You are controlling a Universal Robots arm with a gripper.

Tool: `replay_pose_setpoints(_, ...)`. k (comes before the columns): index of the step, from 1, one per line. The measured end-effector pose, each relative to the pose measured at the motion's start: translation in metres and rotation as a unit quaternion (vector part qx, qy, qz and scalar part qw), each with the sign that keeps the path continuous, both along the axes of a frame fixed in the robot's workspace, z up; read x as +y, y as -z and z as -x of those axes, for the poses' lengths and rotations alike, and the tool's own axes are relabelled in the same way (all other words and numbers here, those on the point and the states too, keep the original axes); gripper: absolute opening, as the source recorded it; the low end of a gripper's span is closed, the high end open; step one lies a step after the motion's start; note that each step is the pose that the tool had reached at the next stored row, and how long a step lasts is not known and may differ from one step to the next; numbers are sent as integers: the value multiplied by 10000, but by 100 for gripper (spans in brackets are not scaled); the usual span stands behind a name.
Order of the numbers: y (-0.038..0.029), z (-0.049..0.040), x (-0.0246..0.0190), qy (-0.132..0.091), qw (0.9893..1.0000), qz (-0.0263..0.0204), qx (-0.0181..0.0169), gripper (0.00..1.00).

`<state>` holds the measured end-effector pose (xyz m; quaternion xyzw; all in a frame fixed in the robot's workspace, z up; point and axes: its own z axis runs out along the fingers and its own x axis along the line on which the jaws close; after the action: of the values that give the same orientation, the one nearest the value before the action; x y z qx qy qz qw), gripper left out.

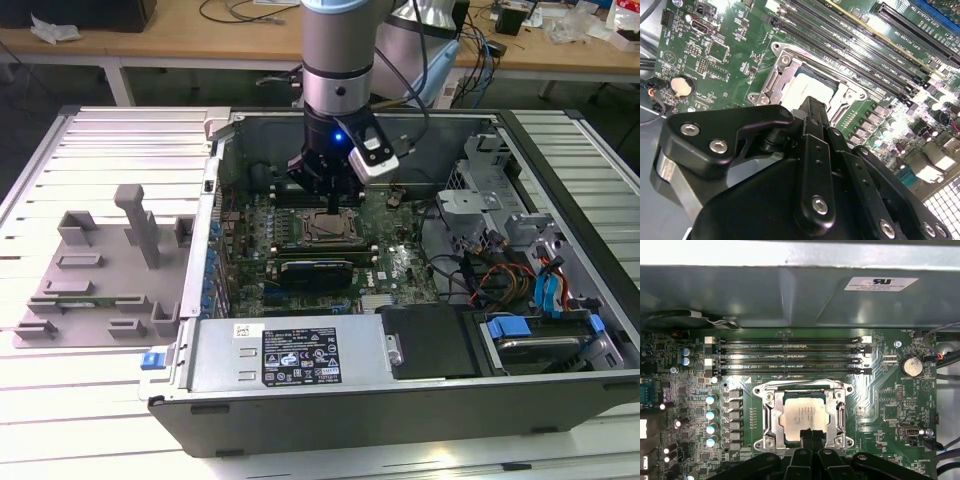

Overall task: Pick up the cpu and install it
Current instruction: 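Install the second cpu locking lever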

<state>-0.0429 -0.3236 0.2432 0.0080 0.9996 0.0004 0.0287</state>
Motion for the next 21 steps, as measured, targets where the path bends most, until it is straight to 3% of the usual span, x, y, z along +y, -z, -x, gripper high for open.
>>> replay_pose_setpoints(12, -12, 0, -19, -1, 10000, 0, 0, 11)
replay_pose_setpoints(16, -12, 0, -51, 0, 10000, 0, 0, 11)
replay_pose_setpoints(21, -11, 0, -120, 0, 10000, 0, 0, 11)
